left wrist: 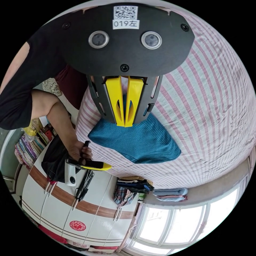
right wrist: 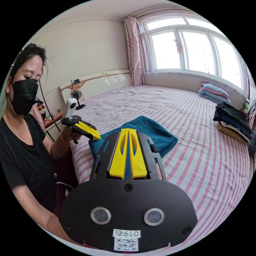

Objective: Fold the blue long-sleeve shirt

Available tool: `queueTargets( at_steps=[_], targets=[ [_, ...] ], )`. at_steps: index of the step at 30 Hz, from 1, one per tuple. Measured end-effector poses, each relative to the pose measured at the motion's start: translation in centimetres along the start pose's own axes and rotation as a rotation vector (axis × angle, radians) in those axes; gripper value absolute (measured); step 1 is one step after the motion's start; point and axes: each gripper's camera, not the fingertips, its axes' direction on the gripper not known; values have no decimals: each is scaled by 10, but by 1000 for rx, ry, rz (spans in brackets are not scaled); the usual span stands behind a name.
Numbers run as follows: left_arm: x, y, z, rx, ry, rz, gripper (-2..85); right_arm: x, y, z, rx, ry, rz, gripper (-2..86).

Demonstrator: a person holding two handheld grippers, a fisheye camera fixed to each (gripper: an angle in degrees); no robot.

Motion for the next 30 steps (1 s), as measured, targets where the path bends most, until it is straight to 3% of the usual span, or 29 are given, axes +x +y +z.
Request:
queueTargets(
  at_steps=[7, 11, 15, 18, 21, 23, 26, 30],
  targets=[
    [-8, 15, -4, 51, 66, -39, 11, -117, 11, -13, -130, -4, -59, 40],
    [-8, 30, -24, 46, 174, 42, 17, -192, 14, -21, -213, 232, -179, 111],
    [32, 53, -41, -12, -100, 244, 37, -255, 20, -24, -283, 431, -343, 104],
    [62, 74, -28, -35, -119, 343, 90, -289, 22, -28, -303, 508, -403, 104],
    [80, 83, 7, -169, -344, 294, 172, -306, 18, -35, -287, 495, -372, 111],
    [90, 87, 16, -145, -470, 260, 171, -318, 12, -40, -260, 487, -341, 98],
    [101, 93, 16, -35, -468, 179, 148, -340, 9, -44, -210, 517, -352, 53],
    [112, 99, 26, -28, -441, 142, 130, -361, 3, -44, -204, 516, -353, 29]
  ],
)
